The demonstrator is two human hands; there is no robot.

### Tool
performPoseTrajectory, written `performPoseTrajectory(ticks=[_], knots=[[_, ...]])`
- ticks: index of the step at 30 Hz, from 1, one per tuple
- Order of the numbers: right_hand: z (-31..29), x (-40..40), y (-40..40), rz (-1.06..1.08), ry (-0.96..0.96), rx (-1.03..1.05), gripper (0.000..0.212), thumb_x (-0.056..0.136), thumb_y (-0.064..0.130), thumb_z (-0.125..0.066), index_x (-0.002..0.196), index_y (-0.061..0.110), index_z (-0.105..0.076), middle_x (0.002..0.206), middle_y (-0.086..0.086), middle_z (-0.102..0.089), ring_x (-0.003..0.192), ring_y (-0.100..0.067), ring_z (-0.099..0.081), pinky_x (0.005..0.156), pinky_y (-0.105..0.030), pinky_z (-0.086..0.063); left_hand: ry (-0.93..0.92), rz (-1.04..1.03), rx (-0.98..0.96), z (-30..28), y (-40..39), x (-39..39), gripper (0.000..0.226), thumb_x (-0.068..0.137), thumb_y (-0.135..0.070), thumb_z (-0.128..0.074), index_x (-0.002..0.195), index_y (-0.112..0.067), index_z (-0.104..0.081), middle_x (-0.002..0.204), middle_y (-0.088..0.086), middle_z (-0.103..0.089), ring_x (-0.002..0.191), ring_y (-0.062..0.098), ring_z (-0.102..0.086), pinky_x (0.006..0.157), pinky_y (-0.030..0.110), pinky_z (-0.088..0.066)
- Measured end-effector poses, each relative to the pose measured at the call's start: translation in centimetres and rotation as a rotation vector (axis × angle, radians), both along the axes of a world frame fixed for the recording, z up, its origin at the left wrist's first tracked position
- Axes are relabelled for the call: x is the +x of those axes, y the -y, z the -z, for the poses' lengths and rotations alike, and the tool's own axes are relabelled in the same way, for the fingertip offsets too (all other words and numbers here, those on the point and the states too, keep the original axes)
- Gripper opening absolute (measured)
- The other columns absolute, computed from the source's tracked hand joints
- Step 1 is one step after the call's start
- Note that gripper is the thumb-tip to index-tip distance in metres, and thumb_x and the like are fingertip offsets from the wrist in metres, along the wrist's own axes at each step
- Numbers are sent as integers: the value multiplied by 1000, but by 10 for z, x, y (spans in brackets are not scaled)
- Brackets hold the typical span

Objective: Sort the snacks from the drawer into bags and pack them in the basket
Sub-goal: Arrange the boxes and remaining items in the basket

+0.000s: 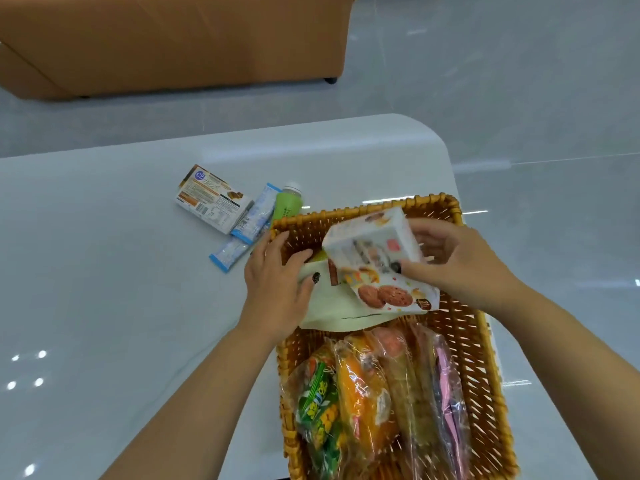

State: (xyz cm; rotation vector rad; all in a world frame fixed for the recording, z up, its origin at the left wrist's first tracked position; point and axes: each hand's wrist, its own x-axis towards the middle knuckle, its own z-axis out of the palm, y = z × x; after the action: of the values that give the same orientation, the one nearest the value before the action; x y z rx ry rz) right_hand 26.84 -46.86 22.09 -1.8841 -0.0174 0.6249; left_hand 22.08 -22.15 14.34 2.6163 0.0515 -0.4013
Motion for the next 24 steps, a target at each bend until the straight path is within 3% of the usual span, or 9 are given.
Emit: performPoseTrajectory(ticks=[3,7,11,14,18,24], knots=[[7,-3,-2,-296,80,-251,51,79,22,-76,120,44,-56,118,26,-61,111,0,-56,77,-21,-56,59,-23,33,6,0,9,17,93,-29,-62,109,-25,-67,150,5,-36,147,25,-9,115,48,-19],[35,0,-25,-573,309,-653,60,87,34,-64,142,32,-43,137,9,-55,120,-14,-52,83,-29,-53,96,-88,-19,7,-4,20,15,88,-26,-70,103,-23,-72,136,-1,-50,137,22,-27,108,45,-34],[62,2,-57,-632,352,-619,52,89,26,-62,138,28,-47,134,4,-57,122,-18,-51,91,-34,-51,89,-100,-119,7,-13,24,18,87,-24,-71,104,-26,-73,129,-7,-55,129,15,-35,103,32,-32],[80,-5,-75,-682,410,-639,43,90,25,-60,132,26,-52,125,1,-61,114,-21,-55,88,-36,-48,58,-149,-227,2,-22,22,15,89,-21,-69,103,-26,-72,127,-14,-55,127,5,-39,104,23,-31],[101,-19,-87,-704,506,-662,45,91,24,-58,135,20,-51,130,0,-60,119,-24,-51,98,-37,-38,142,-298,-269,-1,-42,22,15,93,-18,-64,103,-30,-66,114,-19,-56,110,-1,-50,89,5,-35],[106,-26,-80,-715,534,-581,52,72,21,-82,120,8,-65,115,-8,-69,106,-28,-63,88,-44,-54,-29,-398,-295,10,-62,21,21,98,-14,-53,112,-25,-64,114,-11,-55,105,2,-50,83,12,-41]])
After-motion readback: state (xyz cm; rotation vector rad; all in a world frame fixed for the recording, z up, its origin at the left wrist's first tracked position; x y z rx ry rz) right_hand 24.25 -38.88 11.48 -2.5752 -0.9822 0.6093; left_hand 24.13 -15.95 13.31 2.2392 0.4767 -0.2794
